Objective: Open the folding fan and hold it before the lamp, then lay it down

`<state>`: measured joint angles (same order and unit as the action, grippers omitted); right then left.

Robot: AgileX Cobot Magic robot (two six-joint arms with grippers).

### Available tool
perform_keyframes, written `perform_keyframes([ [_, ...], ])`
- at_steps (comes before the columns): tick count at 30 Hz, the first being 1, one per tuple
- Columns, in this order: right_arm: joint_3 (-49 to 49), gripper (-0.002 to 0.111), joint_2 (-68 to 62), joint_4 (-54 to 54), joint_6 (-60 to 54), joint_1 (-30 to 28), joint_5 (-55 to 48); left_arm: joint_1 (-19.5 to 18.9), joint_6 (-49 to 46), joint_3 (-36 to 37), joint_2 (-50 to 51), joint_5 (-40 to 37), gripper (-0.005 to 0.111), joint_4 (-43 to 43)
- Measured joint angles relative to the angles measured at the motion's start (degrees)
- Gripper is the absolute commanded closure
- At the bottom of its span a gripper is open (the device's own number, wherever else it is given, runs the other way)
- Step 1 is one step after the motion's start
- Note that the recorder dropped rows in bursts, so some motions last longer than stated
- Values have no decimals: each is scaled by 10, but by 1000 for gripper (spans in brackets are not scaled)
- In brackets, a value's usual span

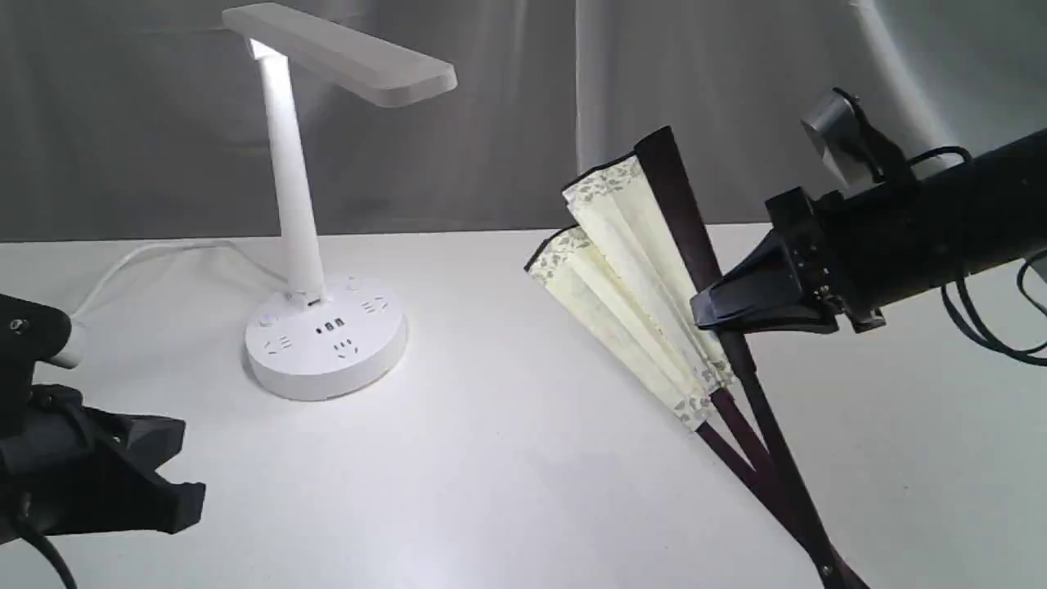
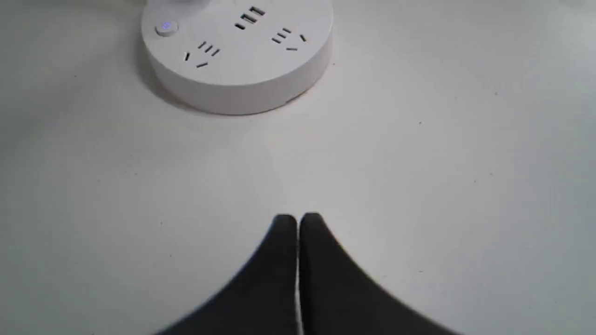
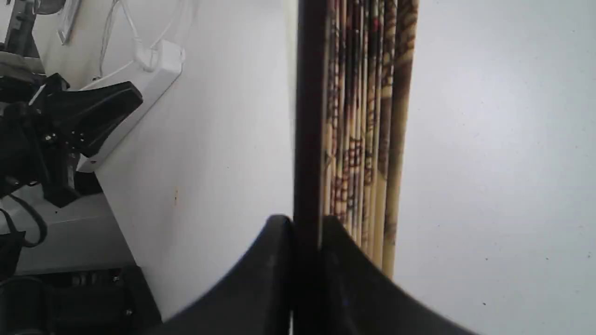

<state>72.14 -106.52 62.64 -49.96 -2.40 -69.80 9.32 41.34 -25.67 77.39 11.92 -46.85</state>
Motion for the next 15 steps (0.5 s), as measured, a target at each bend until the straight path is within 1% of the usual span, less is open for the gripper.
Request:
perform_keyframes([
  [1, 0, 108, 0, 0, 0, 0, 0, 0, 3, 0, 0, 0, 107, 0],
  [3, 0, 108, 0, 0, 0, 0, 0, 0, 28, 0, 0, -24, 107, 0],
  [6, 0, 108, 0, 0, 0, 0, 0, 0, 77, -4, 1, -132, 107, -2],
  [8, 0, 108, 0, 0, 0, 0, 0, 0, 91, -6, 3, -191, 107, -2],
  [9, 0, 108, 0, 0, 0, 0, 0, 0, 96, -6, 4, -208, 107, 2],
  [12, 0, 108, 0, 0, 0, 0, 0, 0, 99, -6, 7, -226, 107, 45],
  [15, 0, 108, 0, 0, -1, 0, 0, 0, 49, -8, 12, -234, 107, 123],
])
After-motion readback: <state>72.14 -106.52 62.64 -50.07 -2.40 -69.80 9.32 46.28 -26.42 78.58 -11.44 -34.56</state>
